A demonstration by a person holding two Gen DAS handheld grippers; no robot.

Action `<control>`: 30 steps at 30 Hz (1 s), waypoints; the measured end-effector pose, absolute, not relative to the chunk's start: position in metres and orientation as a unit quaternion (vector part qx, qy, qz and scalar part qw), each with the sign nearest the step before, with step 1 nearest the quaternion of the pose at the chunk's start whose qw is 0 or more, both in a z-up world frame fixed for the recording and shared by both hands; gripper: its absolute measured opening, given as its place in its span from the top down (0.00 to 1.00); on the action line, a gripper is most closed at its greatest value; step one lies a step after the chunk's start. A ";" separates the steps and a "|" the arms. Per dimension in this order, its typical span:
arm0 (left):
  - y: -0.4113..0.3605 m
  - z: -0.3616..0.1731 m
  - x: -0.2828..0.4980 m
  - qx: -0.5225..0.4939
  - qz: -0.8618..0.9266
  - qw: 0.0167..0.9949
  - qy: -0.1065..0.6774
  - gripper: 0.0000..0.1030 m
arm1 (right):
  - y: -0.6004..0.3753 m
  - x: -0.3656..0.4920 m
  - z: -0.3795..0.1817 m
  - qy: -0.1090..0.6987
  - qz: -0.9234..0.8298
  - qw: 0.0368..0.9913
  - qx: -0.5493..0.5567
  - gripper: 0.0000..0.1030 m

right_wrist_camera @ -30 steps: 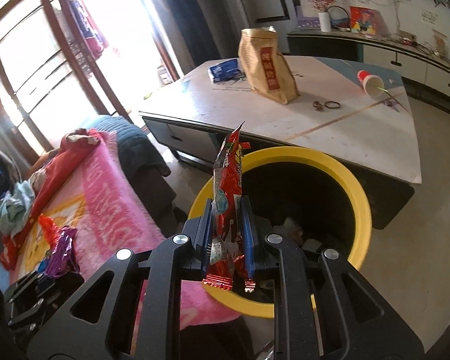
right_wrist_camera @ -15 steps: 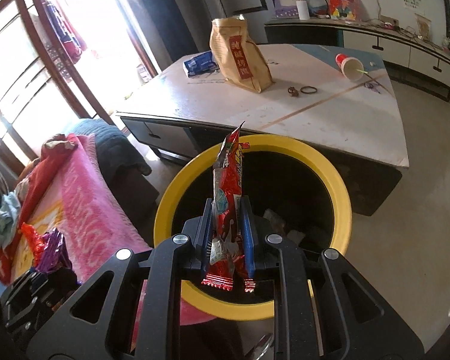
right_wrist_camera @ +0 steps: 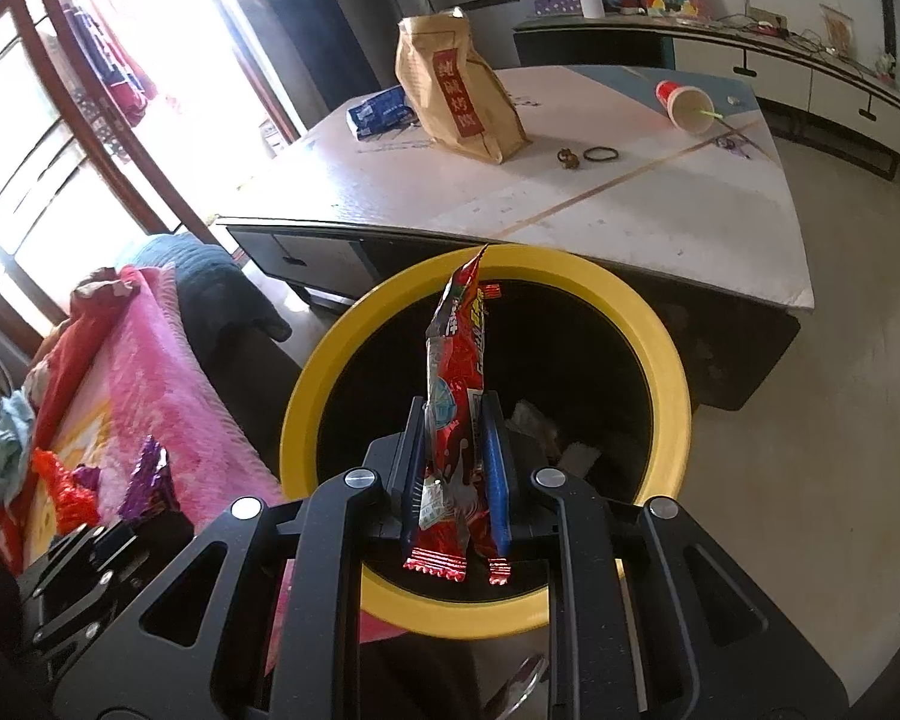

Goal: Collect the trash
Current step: 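Carry the purple wrapper and red packet with both tools over the yellow bin, then open right tool to drop the red packet into the bin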

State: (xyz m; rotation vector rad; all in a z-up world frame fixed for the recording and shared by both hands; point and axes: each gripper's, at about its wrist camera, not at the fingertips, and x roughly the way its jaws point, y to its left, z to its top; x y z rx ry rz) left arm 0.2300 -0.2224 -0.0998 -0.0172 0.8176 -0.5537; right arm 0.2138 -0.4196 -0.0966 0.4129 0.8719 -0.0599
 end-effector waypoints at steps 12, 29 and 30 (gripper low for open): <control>-0.248 -0.114 0.256 -0.004 -0.266 0.870 0.416 0.82 | -0.432 0.213 -0.103 0.421 -0.037 0.879 0.219 0.85; -0.242 -0.108 0.263 -0.022 -0.267 0.869 0.415 0.26 | -0.432 0.206 -0.080 0.377 -0.064 0.900 0.207 0.58; -0.242 -0.108 0.265 -0.021 -0.263 0.870 0.416 0.26 | -0.431 0.205 -0.078 0.375 -0.064 0.901 0.207 0.57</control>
